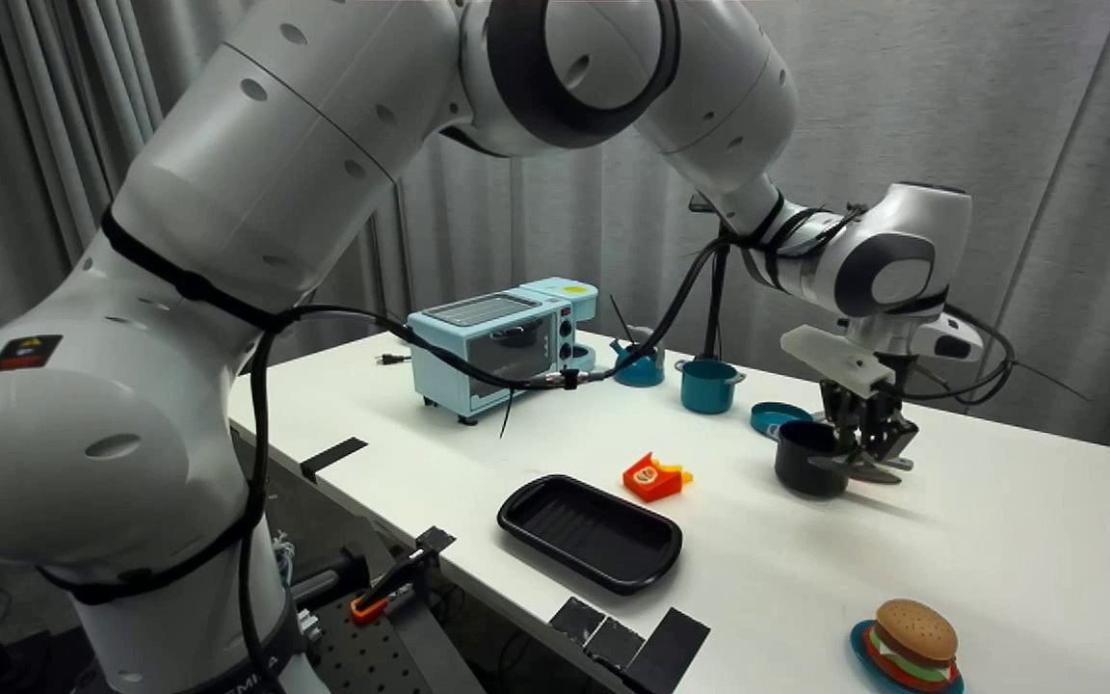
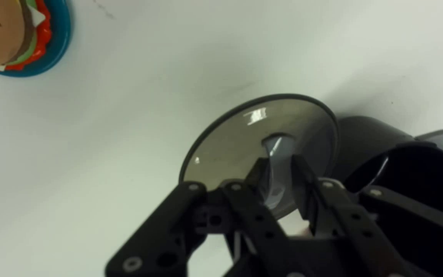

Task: Remove the lid from the pot and put it on the table

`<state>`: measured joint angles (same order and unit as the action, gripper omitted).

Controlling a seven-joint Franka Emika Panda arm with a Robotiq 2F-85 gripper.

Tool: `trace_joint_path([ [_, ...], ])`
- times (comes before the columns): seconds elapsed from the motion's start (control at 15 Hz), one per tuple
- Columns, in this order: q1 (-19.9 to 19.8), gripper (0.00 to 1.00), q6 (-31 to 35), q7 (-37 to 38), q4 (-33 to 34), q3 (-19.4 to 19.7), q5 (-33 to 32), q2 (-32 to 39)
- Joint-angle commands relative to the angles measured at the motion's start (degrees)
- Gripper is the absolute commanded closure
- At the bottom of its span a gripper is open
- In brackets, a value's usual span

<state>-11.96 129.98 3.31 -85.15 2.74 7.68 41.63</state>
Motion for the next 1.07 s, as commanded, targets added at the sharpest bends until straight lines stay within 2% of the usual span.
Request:
trace_joint_path([
  [0.0, 0.99, 0.95, 2.26, -1.95, -6.5, 0.75, -1.06, -1.74],
  [0.67, 4.74, 0.95, 12.98, -0.55, -16.2, 0.77, -1.69, -0.59],
  [0.73, 5.03, 0.55, 13.56, -0.35, -16.74, 0.93, -1.89, -0.68],
  [0.87, 5.31, 0.47, 14.43, -0.24, -17.6, 1.04, -2.15, -0.93],
  [1.0, 5.36, 0.31, 14.8, -0.26, -18.25, 1.05, -2.39, -1.29],
])
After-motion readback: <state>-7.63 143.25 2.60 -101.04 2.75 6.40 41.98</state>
